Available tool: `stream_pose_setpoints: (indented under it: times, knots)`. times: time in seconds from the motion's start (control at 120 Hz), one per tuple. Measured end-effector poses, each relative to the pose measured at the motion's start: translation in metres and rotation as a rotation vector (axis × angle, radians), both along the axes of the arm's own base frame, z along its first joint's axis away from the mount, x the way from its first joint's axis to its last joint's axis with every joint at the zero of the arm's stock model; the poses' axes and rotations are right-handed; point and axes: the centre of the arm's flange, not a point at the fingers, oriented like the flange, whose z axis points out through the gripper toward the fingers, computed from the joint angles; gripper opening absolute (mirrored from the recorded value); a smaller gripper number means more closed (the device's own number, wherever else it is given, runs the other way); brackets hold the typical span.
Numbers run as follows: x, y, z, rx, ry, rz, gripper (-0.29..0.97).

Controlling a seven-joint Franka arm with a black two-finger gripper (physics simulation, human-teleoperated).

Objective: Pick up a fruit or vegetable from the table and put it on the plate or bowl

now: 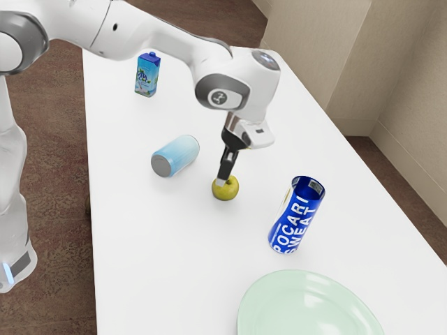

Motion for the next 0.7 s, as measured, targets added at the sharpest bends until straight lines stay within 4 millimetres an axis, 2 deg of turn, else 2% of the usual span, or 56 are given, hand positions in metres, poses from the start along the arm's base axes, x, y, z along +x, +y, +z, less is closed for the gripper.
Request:
stream_pose_setpoints:
  times: [0.083,0.5,0.7]
  knots:
    - [0.0,0.0,-0.008,-0.005,0.003,-0.007,0.68]
    - [0.004,0.013,-0.009,-0.009,-0.02,-0.025,0.68]
    - [0.012,0.016,-0.023,-0.01,-0.01,-0.031,0.68]
